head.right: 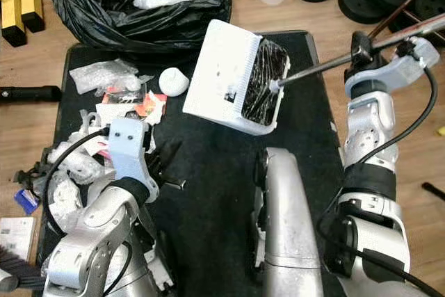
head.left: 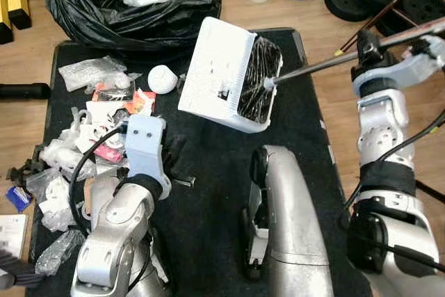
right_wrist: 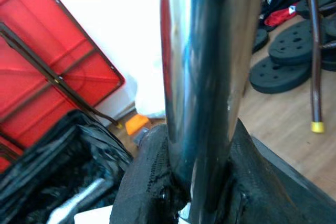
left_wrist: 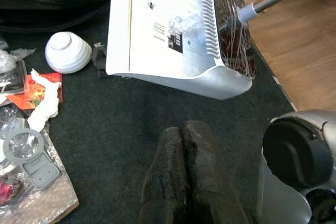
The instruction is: Sweep floor
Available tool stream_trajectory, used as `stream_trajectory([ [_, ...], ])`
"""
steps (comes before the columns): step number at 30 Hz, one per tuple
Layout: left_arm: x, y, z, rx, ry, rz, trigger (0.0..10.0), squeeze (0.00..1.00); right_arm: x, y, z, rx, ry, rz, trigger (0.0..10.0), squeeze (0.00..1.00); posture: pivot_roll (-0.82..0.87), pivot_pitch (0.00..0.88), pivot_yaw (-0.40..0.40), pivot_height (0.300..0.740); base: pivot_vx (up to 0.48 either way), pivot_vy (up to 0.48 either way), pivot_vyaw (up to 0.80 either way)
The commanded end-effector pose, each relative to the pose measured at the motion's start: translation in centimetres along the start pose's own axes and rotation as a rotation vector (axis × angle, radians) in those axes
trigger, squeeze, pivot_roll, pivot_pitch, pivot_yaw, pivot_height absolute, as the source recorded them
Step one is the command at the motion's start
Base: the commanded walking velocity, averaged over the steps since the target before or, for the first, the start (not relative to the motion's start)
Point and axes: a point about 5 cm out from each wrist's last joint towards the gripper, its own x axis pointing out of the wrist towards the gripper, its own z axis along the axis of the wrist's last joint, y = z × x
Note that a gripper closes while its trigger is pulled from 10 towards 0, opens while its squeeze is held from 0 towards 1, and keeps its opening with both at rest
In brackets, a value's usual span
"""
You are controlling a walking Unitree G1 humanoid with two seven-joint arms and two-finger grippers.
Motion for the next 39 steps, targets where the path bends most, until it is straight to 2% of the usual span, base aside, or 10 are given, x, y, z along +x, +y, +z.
stream_trajectory([
  [1,-0.1,0.1,-1.0,0.001,0.050,0.049,10.0,0.00,0.0,0.7,1.2,0.033,-0.055,0.037,10.0,0.00,-0.09,0.320,-0.148,0.465,0.000,0.000,0.00],
  [11,0.4,0.3,-0.9,0.009,0.041,0.061,10.0,0.00,-0.3,1.1,1.2,0.047,-0.044,0.059,10.0,0.00,-0.09,0.301,-0.151,0.485,0.000,0.000,0.00],
  [15,0.6,0.5,-1.1,-0.034,0.049,0.092,10.0,0.00,-0.7,1.2,0.7,0.050,-0.022,0.067,10.0,0.00,-0.09,0.283,-0.156,0.495,0.000,0.000,0.00],
  [16,0.8,0.5,-1.3,-0.034,0.082,0.099,10.0,0.00,-0.9,1.2,0.5,0.053,-0.010,0.071,10.0,0.00,-0.09,0.276,-0.157,0.500,-0.292,0.000,0.00],
  [21,0.9,0.2,-0.8,0.015,0.011,0.072,10.0,0.00,-1.5,1.3,0.0,0.061,0.011,0.077,10.0,0.00,-0.09,0.258,-0.158,0.515,-0.292,0.000,0.00],
  [39,1.6,0.2,-0.6,0.031,-0.013,0.059,10.0,0.00,-2.5,1.6,-0.1,0.069,0.014,0.078,10.0,0.00,-0.10,0.242,-0.143,0.555,0.000,0.000,0.00],
])
